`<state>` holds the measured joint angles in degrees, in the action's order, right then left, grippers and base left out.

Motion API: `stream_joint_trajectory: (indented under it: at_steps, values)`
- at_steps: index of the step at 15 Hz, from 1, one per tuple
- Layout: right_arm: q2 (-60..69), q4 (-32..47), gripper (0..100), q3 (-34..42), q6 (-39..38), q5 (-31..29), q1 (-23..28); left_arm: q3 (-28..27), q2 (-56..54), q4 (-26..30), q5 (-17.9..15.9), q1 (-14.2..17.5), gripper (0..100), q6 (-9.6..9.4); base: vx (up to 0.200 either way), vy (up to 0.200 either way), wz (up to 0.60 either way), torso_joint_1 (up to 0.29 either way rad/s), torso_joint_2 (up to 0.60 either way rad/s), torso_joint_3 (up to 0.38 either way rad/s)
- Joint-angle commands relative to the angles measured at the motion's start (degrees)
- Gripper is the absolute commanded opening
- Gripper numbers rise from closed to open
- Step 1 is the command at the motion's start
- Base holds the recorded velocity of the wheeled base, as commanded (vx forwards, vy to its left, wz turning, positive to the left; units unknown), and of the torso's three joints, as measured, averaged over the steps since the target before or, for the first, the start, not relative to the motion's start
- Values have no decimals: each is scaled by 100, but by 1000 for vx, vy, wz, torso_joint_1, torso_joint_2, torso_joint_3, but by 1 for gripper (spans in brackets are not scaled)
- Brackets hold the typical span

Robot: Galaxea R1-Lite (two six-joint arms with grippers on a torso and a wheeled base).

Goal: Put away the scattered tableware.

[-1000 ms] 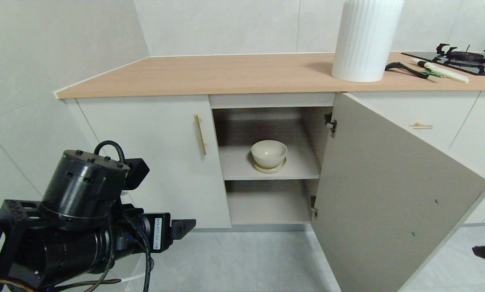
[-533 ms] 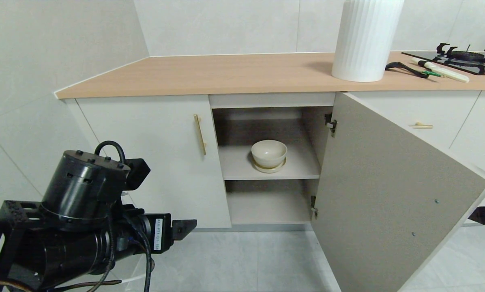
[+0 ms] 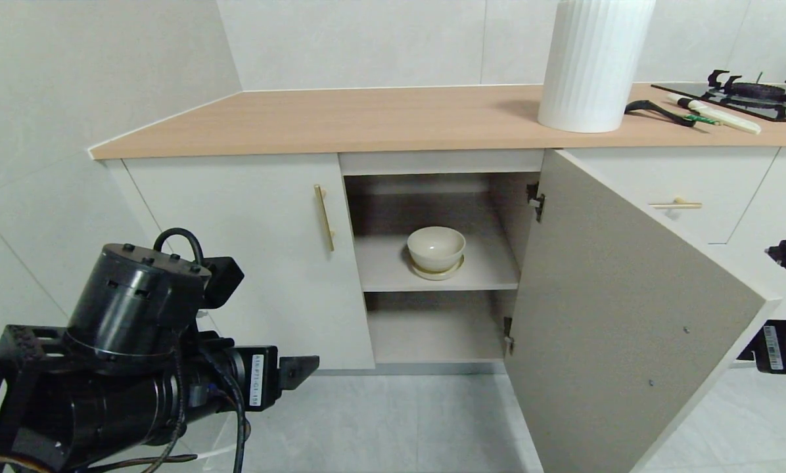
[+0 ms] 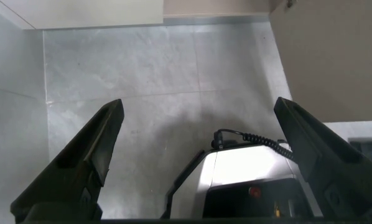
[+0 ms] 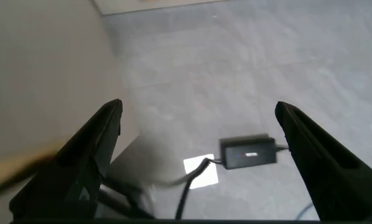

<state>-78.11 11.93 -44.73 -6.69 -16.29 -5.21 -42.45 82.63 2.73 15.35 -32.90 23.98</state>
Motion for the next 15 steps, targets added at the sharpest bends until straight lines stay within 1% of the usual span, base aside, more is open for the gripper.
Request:
stream_joint_trajectory:
  at_steps: [1, 2, 4, 5, 7, 8, 9, 12, 13, 14, 15]
  values:
    - [-29, 2, 100, 61, -139, 11, -411, 0, 8, -1, 3, 3, 100, 2, 0, 0, 0, 0, 0, 0]
    - [-64, -16, 100, 105, -315, 11, -763, 0, -1, -1, 3, 3, 100, 2, 0, 0, 0, 0, 0, 0]
    - [-135, -33, 100, 122, -649, 20, -1228, 0, -1, -1, 3, 3, 100, 2, 0, 0, 0, 0, 0, 0]
    - [-188, -121, 100, 131, -790, 20, -1422, 0, -1, -1, 3, 3, 100, 2, 0, 0, 0, 0, 0, 0]
    - [-381, -534, 100, 219, -1115, 20, -1729, 0, -10, 8, 3, 3, 100, 2, 0, 0, 0, 0, 0, 0]
    - [-469, -701, 100, 254, -1194, 20, -1782, 0, -10, 8, 3, 3, 100, 2, 0, 0, 0, 0, 0, 0]
    - [-732, -1264, 100, 403, -1352, 20, -1879, 0, -10, 8, 3, 3, 100, 2, 0, 0, 0, 0, 0, 0]
    - [-1233, -2512, 100, 773, -1405, 82, -2107, 0, -19, 8, 3, 3, 100, 2, 0, 0, 0, 0, 0, 0]
    - [-1444, -2942, 100, 799, -1405, 345, -2125, 0, -45, 17, 3, 3, 100, -7, 0, 0, 0, 0, 0, 0]
    - [-1611, -3206, 100, 773, -1405, 627, -2143, 17, -63, 17, 3, 3, 100, -42, 0, 0, 0, 0, 0, 0]
    - [-1726, -3391, 100, 773, -1379, 873, -2143, 44, -98, 17, 12, 3, 100, -148, 0, 0, 0, 0, 0, 0]
